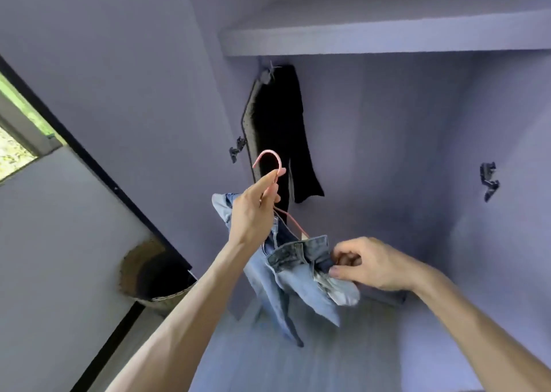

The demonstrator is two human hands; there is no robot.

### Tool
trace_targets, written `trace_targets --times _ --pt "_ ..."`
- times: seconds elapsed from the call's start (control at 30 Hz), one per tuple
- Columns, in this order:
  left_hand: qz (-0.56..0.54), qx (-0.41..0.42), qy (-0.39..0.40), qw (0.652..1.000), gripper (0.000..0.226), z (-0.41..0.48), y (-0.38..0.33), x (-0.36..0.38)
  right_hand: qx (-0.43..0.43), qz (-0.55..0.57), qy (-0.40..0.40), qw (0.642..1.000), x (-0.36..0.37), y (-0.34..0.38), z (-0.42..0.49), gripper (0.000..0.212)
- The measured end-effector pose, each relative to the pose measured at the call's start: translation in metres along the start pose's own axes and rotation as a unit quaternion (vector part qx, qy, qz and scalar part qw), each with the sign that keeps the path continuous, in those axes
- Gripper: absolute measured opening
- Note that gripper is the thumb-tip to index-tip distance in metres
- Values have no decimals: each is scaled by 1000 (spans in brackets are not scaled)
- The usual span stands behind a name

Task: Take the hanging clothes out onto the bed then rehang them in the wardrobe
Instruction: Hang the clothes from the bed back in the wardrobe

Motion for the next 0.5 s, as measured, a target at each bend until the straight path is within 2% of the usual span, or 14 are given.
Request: trace_targets --times 0.1,0.17,0.3,0.37,0.5 --pt "-14 12 25 1000 35 22 -6 15 -28 89 38 995 -1 2 2 15" --pt "-22 21 34 999 35 38 -8 18 -43 155 27 987 -4 4 4 10" --pt "-13 26 54 998 34 69 -9 15 -54 234 -21 971 -13 7 11 18" --pt "33 34 87 995 36 83 -8 12 -48 245 -52 967 -17 6 16 17" --pt "235 42 147 960 46 109 5 -8 -24 266 -140 953 -35 -1 34 8"
Point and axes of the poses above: each hand's wrist, its own z-axis towards the middle knuckle, its own x-axis out of the palm, y = z × x, the point moved 5 cm from there along z, towards the middle knuckle, and after that the axes turned 13 degrees about y, right-handed, at the moved point
